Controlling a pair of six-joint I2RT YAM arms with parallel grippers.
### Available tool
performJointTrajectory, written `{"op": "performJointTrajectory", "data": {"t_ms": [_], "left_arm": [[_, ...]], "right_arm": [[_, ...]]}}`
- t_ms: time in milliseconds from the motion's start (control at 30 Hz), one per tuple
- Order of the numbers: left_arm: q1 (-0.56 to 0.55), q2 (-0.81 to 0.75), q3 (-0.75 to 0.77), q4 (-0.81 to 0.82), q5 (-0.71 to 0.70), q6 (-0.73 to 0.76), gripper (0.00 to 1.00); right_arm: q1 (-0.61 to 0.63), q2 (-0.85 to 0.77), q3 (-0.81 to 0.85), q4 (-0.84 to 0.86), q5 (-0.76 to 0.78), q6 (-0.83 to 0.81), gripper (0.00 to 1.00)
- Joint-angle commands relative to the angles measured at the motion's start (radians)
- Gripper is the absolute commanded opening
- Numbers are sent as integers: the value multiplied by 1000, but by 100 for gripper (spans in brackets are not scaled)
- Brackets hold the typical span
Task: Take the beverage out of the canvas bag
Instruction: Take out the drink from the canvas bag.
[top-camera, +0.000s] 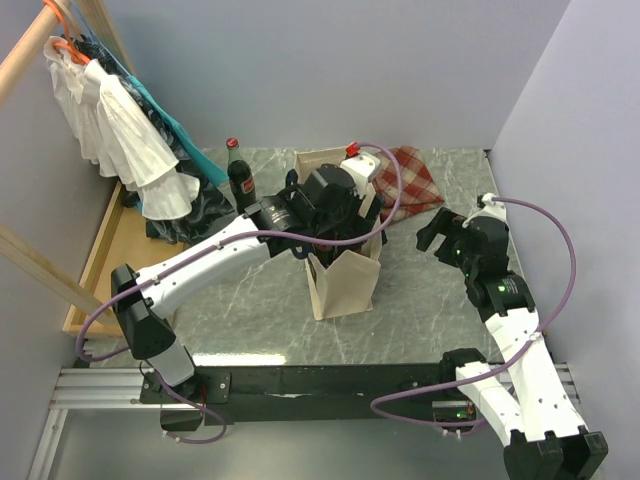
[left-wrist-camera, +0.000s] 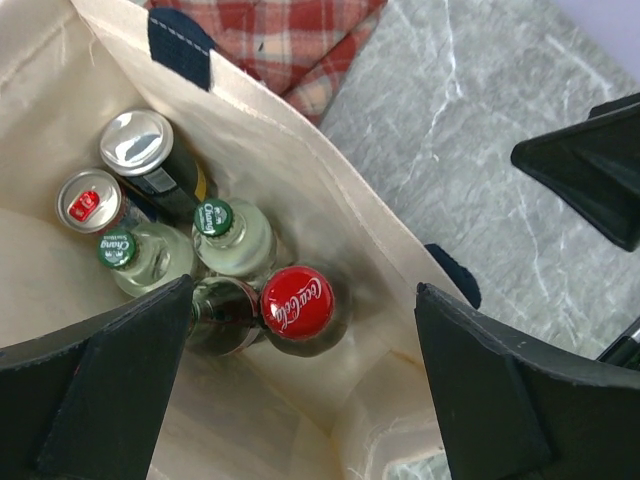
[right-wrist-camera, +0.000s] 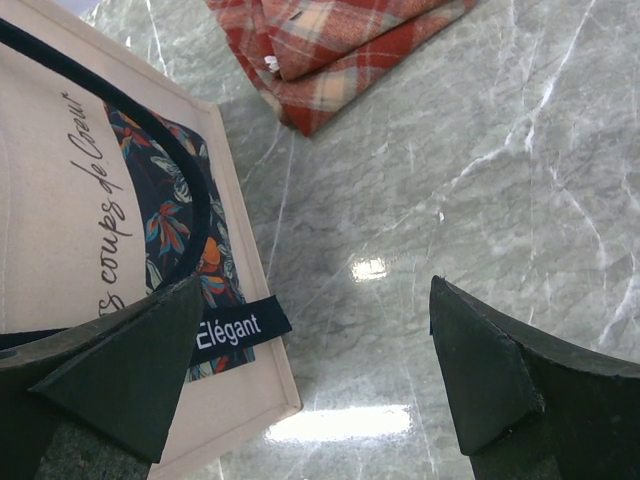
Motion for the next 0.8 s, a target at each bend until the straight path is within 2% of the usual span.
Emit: {"op": "performJointTrajectory", "data": {"t_ms": [0,200,400,767], "left_arm": [[-8,7,53,-10,-18,-19,97],[-8,10,53,-15,-28,-24,93],[-7,13,52,-12,-24,-24,82],[-8,25,72,-22,-21,-24,76]], "right_arm": [[-1,3,-3,18,15,-17,100],[-1,2,-5,17,17,-16,100],[-1,7,-5,18,17,-14,100],[-2,14,-5,16,10,-14,100]]}}
